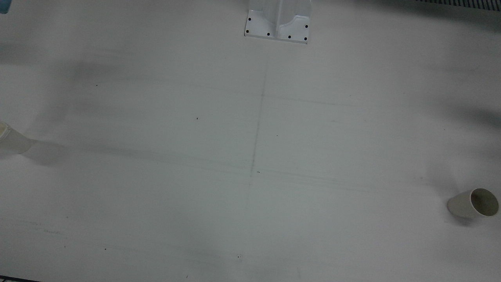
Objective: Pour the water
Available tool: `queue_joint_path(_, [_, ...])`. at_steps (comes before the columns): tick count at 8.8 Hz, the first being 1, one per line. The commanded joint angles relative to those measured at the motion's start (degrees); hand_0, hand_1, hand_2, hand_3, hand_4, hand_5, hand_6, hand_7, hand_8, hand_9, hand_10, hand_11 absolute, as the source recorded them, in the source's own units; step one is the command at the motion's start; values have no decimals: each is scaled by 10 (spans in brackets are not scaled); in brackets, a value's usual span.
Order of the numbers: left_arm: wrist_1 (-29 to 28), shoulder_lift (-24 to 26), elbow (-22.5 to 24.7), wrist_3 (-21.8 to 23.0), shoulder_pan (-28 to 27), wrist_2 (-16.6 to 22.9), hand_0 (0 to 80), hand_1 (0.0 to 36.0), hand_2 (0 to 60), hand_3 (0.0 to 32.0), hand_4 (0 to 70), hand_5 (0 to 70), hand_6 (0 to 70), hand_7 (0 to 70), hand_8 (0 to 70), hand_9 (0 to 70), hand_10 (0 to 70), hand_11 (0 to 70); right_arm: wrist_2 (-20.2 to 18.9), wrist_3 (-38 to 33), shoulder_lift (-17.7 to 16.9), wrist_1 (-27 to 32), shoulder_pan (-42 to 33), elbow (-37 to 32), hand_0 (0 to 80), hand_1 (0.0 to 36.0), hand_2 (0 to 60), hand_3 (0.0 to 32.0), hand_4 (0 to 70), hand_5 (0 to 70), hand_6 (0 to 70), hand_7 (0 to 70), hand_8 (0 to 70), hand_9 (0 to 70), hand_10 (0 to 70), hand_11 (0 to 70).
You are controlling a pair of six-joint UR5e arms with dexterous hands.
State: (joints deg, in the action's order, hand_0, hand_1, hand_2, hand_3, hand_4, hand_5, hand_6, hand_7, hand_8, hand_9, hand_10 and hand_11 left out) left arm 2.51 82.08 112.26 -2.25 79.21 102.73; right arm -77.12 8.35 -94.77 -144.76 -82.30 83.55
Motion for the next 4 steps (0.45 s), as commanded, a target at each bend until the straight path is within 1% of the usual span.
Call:
queue_joint_path(1, [-23,-19,-12,-2,-2,-2,462,0,0,58,182,0,12,40,0,0,0,0,-2,13,-6,0,6,-4,519,172,50,260,89,59,56,188,5,23,0,0])
queue_joint_path(2, [-66,-40,-39,-9,-3,-6,463,0,0,62,180,0,12,41,0,0,0,0,-1,32,-9,0,15,-12,518,169,54,260,92,58,56,193,7,24,0,0])
queue_joint_path(3, [-132,-56,-90,-24,-4,-23,462,0,0,64,175,0,11,43,0,0,0,0,1,37,-9,1,29,-29,518,172,60,250,87,59,58,192,9,24,0,0])
queue_joint_path(4, [-224,-64,-165,-59,-4,-47,464,1,0,68,169,0,8,42,0,0,0,0,5,36,-8,0,54,-34,517,173,56,232,62,61,53,176,5,21,0,3])
